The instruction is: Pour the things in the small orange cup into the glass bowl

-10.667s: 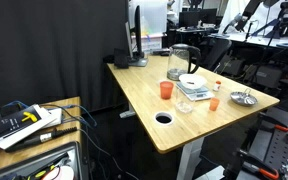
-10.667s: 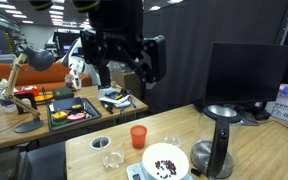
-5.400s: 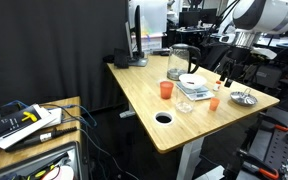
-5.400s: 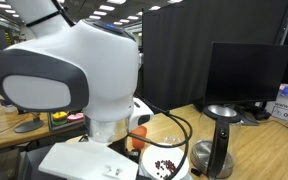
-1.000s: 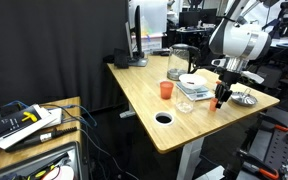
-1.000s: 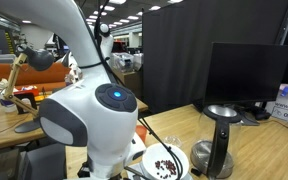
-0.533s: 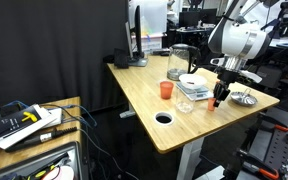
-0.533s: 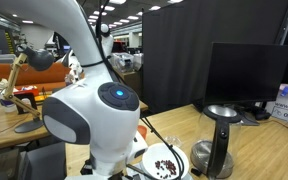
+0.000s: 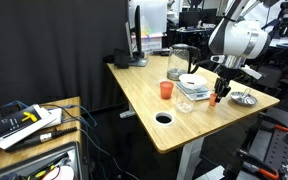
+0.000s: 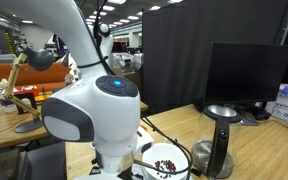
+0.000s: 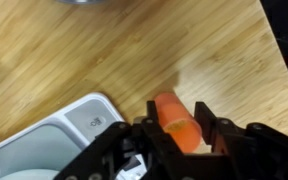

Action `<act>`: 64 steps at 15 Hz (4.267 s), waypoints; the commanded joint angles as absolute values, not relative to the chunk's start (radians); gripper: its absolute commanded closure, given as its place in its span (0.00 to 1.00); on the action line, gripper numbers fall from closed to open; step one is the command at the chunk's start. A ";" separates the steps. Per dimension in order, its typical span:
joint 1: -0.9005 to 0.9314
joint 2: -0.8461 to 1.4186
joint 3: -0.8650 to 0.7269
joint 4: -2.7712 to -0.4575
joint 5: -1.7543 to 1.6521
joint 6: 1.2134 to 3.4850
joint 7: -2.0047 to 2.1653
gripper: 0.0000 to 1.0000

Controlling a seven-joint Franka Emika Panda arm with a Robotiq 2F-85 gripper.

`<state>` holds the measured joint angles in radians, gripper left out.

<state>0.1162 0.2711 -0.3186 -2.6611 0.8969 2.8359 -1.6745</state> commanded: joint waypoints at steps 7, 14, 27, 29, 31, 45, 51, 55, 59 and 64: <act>0.433 0.206 -0.567 -2.767 0.338 2.932 -1.345 0.83; 0.732 0.159 -0.883 -2.627 -0.141 2.826 -1.018 0.83; 0.495 0.108 -0.603 -2.510 -0.518 2.619 -0.746 0.58; 0.495 0.108 -0.598 -2.509 -0.517 2.619 -0.746 0.58; 0.494 0.108 -0.598 -2.509 -0.517 2.619 -0.746 0.58; 0.197 0.058 -0.145 -2.497 -0.882 2.393 -0.484 0.83; 0.159 0.059 -0.020 -2.491 -0.854 2.323 -0.485 0.58; 0.149 0.058 -0.021 -2.491 -0.855 2.320 -0.485 0.58; 0.149 0.058 -0.019 -2.491 -0.855 2.320 -0.485 0.58; 0.151 0.057 0.011 -2.481 -0.887 2.254 -0.471 0.83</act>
<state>0.1802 0.0606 -0.0414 -2.4925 -0.8531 2.3188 -0.4858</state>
